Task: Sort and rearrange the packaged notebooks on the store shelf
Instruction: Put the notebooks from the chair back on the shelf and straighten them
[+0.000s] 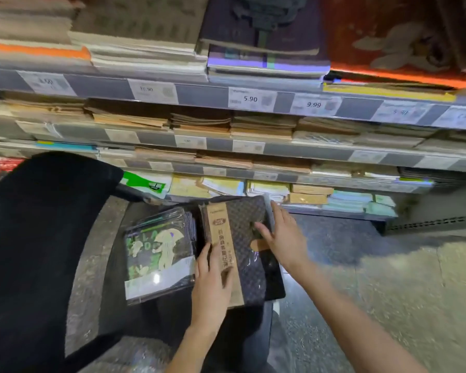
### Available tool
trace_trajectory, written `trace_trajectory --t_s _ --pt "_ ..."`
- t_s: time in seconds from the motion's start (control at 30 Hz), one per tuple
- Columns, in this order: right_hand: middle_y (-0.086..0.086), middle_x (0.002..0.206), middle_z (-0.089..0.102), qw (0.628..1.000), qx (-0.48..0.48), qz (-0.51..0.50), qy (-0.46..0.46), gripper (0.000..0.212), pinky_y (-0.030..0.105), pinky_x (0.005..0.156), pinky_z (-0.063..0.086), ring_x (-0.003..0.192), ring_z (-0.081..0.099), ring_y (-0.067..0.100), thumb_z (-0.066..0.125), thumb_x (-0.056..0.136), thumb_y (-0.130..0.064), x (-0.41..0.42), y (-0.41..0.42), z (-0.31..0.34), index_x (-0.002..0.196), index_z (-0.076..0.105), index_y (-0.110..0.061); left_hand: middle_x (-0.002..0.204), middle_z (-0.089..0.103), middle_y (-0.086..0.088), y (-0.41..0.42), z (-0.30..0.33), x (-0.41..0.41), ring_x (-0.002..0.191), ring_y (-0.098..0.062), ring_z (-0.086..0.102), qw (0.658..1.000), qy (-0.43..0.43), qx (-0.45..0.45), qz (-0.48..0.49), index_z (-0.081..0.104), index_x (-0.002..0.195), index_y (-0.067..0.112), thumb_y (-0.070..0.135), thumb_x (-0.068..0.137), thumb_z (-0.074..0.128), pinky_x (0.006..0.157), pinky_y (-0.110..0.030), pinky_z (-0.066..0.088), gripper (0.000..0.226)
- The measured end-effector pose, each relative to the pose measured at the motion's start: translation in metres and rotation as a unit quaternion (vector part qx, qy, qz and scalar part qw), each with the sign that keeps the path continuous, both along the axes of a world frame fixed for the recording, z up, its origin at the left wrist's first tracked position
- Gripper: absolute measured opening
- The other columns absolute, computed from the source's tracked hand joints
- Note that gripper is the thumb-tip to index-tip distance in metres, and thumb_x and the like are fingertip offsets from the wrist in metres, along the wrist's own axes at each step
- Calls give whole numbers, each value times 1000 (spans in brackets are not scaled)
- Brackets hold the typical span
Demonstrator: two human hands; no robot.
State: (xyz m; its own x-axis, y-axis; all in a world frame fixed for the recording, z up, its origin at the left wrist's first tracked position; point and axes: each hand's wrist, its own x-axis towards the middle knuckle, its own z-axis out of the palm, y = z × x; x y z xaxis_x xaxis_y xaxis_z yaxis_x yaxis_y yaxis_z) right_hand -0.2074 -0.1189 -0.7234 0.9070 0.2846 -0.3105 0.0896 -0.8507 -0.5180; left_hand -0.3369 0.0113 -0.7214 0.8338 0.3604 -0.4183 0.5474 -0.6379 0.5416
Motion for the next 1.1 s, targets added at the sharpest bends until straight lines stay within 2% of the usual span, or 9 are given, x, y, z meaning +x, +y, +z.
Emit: trace_trajectory --t_s 0.13,0.33,0.47,0.57,0.73,0.97,1.1 --pt "3 136 46 999 23 -29 38 67 45 102 41 125 44 21 51 87 -51 -1 6 -20 141 26 -20 148 19 -5 -5 -6 -3 135 -20 29 997 15 -33 68 12 147 17 36 93 49 102 -31 36 68" --pt "7 140 39 985 129 -83 83 67 41 103 41 126 43 21 56 90 -30 -5 12 -22 145 19 -20 149 28 -6 -8 -14 -2 130 -24 39 984 42 -125 116 -1 148 28 32 94 47 97 -36 40 73" --pt "7 127 55 978 160 -93 96 62 43 93 49 111 56 23 53 92 -23 -9 14 -23 143 18 -24 142 43 -4 -10 -14 -2 122 -23 50 975 46 -160 150 2 147 33 26 95 49 91 -34 41 71" --pt "7 126 54 970 184 -126 98 61 46 96 47 115 52 22 54 92 -16 -11 17 -25 143 20 -23 139 47 -3 -13 -15 0 121 -23 50 970 36 -164 176 7 147 33 21 94 51 94 -38 42 70" --pt "0 130 51 958 215 -157 106 59 51 98 43 121 46 21 53 91 -18 -15 19 -32 140 23 -33 138 49 -1 -16 -15 0 124 -20 49 962 11 -168 215 16 146 32 15 91 56 97 -35 40 70" --pt "-3 130 50 947 252 -180 87 55 49 101 41 123 45 17 52 92 -19 -22 14 -27 139 27 -33 137 50 2 -18 -7 -2 124 -16 49 959 -21 -173 223 20 145 35 14 88 60 100 -35 41 73" --pt "-4 138 43 939 274 -196 67 56 48 107 35 129 38 15 52 93 -22 -20 9 -7 141 25 -32 133 50 12 -15 11 3 122 -6 47 948 -70 -213 227 29 140 38 10 86 63 98 -26 40 70"
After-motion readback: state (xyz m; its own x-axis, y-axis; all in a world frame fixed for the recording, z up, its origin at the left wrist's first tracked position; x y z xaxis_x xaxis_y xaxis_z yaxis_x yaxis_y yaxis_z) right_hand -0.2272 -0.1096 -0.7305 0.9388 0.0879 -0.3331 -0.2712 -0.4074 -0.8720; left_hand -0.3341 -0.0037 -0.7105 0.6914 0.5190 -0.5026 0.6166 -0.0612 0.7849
